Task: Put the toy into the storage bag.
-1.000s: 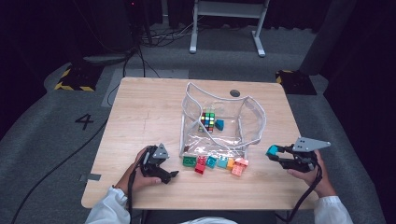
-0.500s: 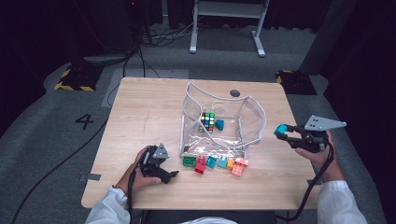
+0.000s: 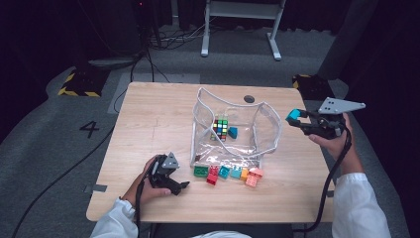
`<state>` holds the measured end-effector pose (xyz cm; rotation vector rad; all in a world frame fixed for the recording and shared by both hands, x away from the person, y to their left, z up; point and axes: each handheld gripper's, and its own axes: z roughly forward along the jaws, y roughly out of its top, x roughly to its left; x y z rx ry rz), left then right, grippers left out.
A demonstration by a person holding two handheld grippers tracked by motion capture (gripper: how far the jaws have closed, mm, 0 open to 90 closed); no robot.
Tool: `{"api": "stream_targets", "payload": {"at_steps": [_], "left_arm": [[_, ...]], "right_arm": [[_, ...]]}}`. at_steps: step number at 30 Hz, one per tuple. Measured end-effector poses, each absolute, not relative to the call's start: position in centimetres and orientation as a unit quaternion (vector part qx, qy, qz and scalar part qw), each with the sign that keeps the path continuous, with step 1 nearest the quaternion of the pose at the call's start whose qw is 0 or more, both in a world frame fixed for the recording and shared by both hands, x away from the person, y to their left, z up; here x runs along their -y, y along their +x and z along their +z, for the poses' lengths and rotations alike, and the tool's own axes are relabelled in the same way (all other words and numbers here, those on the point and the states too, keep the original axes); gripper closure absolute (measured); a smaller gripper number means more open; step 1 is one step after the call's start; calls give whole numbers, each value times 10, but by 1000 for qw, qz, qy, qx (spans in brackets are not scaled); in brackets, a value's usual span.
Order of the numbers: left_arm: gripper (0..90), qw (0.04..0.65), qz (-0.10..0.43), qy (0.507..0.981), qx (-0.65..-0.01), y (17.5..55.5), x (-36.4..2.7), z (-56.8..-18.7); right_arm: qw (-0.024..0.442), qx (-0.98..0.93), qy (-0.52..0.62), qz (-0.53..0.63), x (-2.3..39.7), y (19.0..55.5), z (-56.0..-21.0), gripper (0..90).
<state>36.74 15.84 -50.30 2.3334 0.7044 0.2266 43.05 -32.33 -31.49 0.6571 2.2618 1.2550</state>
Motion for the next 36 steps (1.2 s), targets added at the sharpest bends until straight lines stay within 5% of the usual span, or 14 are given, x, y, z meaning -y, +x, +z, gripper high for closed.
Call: {"api": "stream_targets", "payload": {"at_steps": [23, 36], "left_arm": [[42, 340, 87, 896, -271, 367, -158, -503], [41, 340, 87, 897, -270, 367, -158, -503]], "right_arm": [[165, -889, 142, 402, 227, 471, -331, 592], [140, -928, 140, 315, 209, 484, -347, 591]]}}
